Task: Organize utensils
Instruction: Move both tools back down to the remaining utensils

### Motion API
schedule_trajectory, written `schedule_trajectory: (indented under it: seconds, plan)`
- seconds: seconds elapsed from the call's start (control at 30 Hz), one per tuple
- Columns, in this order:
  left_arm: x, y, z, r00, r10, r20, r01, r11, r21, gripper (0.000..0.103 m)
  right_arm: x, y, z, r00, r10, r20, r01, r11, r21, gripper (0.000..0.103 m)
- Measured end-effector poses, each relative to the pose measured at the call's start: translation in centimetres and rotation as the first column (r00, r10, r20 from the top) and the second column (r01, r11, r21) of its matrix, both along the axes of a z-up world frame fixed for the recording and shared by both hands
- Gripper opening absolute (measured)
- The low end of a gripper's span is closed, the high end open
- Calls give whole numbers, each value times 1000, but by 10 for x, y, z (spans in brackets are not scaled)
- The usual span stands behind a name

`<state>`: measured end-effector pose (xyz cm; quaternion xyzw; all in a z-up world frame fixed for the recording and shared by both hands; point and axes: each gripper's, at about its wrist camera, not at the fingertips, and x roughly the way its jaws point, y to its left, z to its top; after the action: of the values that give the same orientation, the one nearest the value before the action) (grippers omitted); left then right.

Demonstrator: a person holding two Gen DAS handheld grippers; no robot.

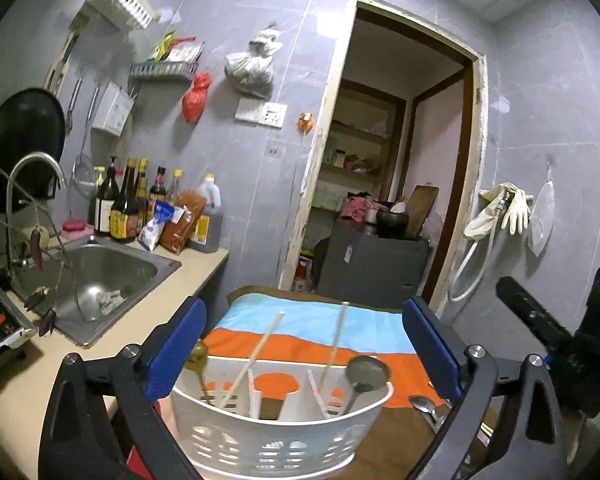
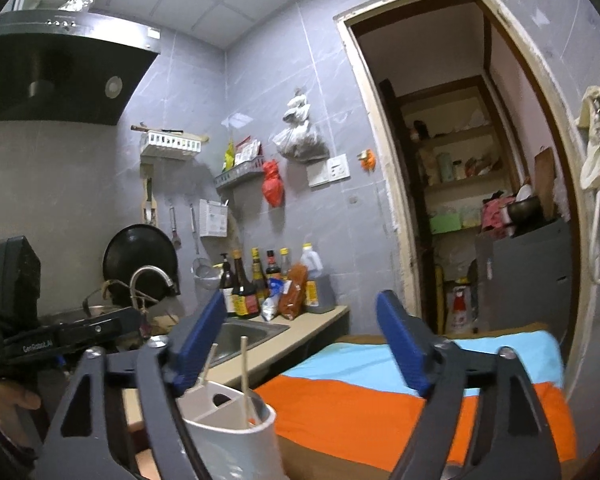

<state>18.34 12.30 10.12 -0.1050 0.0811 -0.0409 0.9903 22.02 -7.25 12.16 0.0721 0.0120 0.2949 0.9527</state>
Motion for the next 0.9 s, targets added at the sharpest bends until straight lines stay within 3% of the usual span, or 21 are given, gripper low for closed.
schedule_trajectory:
  seconds: [0.2, 0.5, 0.9]
  plan:
    - [-5, -35, -3, 999, -21, 49, 18, 998, 61, 98, -22, -40, 5, 997, -67, 46, 68, 998, -17, 103]
    - [-1, -88, -16, 995, -95, 38, 91, 991, 95, 99, -37, -94, 2, 987, -154, 47, 155, 987, -35, 103]
    - [20, -142, -50, 984, -161, -78, 170, 979, 116, 99, -33, -142, -35, 972, -234, -36, 229, 968, -106, 103]
